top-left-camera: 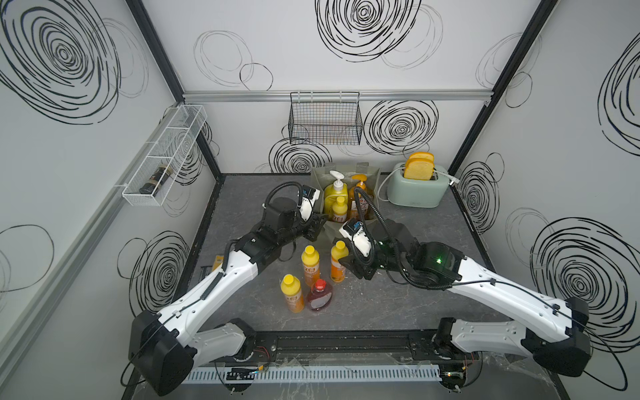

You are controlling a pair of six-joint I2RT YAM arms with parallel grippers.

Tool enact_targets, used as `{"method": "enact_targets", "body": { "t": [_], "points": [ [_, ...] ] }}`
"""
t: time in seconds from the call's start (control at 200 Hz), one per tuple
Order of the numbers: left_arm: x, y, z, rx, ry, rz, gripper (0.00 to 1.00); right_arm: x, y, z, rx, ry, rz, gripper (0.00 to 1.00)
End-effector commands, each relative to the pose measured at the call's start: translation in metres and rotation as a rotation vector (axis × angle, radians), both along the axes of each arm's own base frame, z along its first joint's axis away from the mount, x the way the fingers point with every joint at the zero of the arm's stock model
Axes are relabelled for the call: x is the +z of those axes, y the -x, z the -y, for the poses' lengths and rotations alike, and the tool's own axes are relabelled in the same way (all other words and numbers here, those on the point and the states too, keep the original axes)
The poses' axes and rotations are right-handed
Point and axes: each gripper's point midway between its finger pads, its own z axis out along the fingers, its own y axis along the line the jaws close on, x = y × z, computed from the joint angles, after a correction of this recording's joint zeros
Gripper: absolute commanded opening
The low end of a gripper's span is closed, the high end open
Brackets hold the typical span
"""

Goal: Pack dish soap into the shopping bag
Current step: Pick up the bottle of dish soap at the center of the board.

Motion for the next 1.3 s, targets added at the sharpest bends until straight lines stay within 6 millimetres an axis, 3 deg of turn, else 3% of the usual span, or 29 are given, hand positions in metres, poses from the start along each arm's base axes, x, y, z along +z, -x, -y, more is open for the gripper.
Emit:
{"method": "enact_targets", "body": {
  "t": [0.0,0.34,0.48,0.64,1.051,1.296],
  "points": [
    [0.004,0.003,0.011,-0.042,0.029,0.020,0.36,0.005,-0.010,-0.007,-0.043,-0.034,0.020,0.64],
    [0.005,0.003,0.010,-0.042,0.028,0.023,0.36,-0.010,-0.034,-0.009,-0.126,0.013,0.040,0.66],
    [0.005,0.003,0.011,-0.042,0.025,0.023,0.36,-0.012,-0.039,-0.013,-0.123,-0.004,0.033,0.61],
    [0.004,0.003,0.010,-0.041,0.022,0.022,0.37,-0.016,-0.040,-0.019,-0.106,-0.007,0.023,0.47],
    [0.004,0.003,0.010,-0.040,0.016,0.022,0.36,-0.033,-0.041,-0.014,-0.110,0.017,-0.007,0.54],
    [0.004,0.003,0.010,-0.038,0.016,0.022,0.36,-0.034,-0.041,-0.014,-0.106,0.015,-0.014,0.42]
  ]
}}
